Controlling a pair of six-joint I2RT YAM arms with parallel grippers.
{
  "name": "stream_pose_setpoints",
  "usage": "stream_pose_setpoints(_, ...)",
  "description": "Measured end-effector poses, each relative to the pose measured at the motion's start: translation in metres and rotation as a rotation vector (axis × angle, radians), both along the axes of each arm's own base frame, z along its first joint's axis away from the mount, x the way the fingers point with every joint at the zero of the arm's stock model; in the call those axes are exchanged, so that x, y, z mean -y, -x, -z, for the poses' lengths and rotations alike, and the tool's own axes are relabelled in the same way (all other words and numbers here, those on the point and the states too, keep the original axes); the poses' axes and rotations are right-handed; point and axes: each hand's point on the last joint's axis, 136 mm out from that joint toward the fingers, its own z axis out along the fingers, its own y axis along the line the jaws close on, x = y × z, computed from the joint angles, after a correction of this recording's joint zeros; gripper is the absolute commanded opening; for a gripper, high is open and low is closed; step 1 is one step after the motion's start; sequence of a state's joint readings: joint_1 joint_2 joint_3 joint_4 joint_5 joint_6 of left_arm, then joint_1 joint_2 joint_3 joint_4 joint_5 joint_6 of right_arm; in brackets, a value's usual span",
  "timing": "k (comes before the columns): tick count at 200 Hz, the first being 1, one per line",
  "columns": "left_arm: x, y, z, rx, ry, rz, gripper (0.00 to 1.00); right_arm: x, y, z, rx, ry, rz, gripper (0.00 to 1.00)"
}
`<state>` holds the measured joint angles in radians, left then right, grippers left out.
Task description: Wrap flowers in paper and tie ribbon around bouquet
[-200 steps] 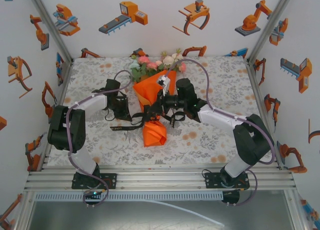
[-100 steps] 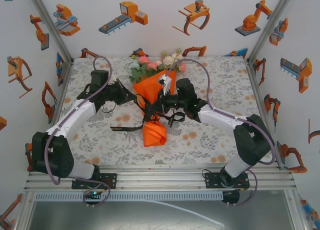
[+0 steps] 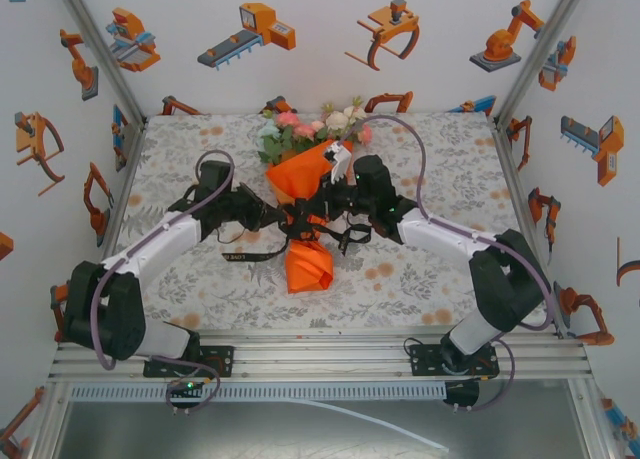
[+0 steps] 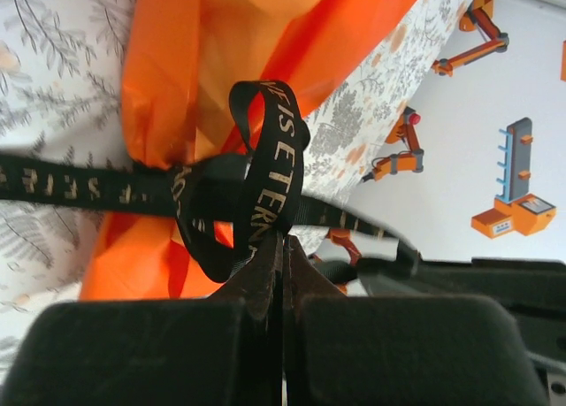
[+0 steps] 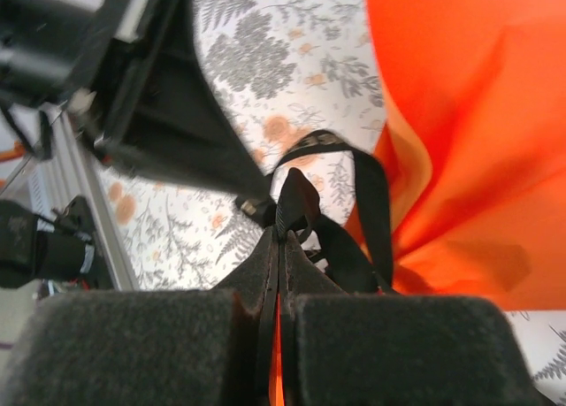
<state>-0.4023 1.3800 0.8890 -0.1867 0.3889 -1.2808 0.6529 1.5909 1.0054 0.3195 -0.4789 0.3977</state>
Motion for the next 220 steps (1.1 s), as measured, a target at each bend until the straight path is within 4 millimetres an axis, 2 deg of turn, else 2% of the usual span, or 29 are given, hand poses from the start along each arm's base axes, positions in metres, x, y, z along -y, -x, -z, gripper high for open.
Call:
stream_pose_setpoints(25, 0.005, 0.018, -0.010, 0.002, 0.008, -0.025, 0.00, 0.004, -0.013, 0.006, -0.032, 0.017, 0.058, 0.00)
stream_pose_setpoints(39, 0.010, 0.028, -0.021, 0.038, 0.007, -0.025, 0.00, 0.004, -0.017, 0.008, -0.047, 0.022, 0.079, 0.00)
stream_pose_setpoints(66, 0.030, 0.048, -0.045, 0.116, 0.015, 0.028, 0.00, 0.005, -0.022, 0.012, -0.079, 0.022, 0.111, 0.00)
stream_pose_setpoints(93, 0.053, 0.058, -0.044, 0.129, -0.003, 0.117, 0.00, 0.004, -0.025, 0.017, -0.107, 0.019, 0.124, 0.00)
stream_pose_setpoints(101, 0.049, 0.057, -0.039, 0.144, -0.045, 0.123, 0.01, 0.004, -0.025, 0.019, -0.113, 0.021, 0.126, 0.00)
stream_pose_setpoints(113, 0.032, 0.052, -0.033, 0.186, -0.168, 0.106, 0.19, 0.004, -0.024, 0.019, -0.116, 0.023, 0.126, 0.00)
stream_pose_setpoints(129, 0.001, 0.040, -0.038, 0.313, -0.374, 0.094, 0.33, 0.004, -0.024, 0.019, -0.115, 0.023, 0.125, 0.00)
stream_pose_setpoints(137, -0.013, 0.032, -0.045, 0.392, -0.477, 0.112, 0.37, 0.004, -0.024, 0.019, -0.115, 0.023, 0.125, 0.00)
stream_pose_setpoints(154, -0.030, 0.016, -0.052, 0.494, -0.658, 0.208, 0.41, 0.004, -0.024, 0.019, -0.113, 0.023, 0.124, 0.00)
stream_pose_setpoints(168, -0.036, -0.002, -0.047, 0.508, -0.782, 0.312, 0.45, 0.005, -0.023, 0.018, -0.110, 0.023, 0.120, 0.00)
stream_pose_setpoints(181, -0.034, -0.020, -0.035, 0.508, -0.865, 0.409, 0.50, 0.004, -0.022, 0.016, -0.102, 0.023, 0.114, 0.00)
stream_pose_setpoints(196, -0.030, -0.031, -0.009, 0.485, -0.896, 0.529, 0.56, 0.004, -0.022, 0.015, -0.095, 0.023, 0.108, 0.00)
stream_pose_setpoints(220, -0.020, -0.035, 0.031, 0.436, -0.854, 0.686, 0.63, 0.004, -0.021, 0.015, -0.092, 0.025, 0.100, 0.00)
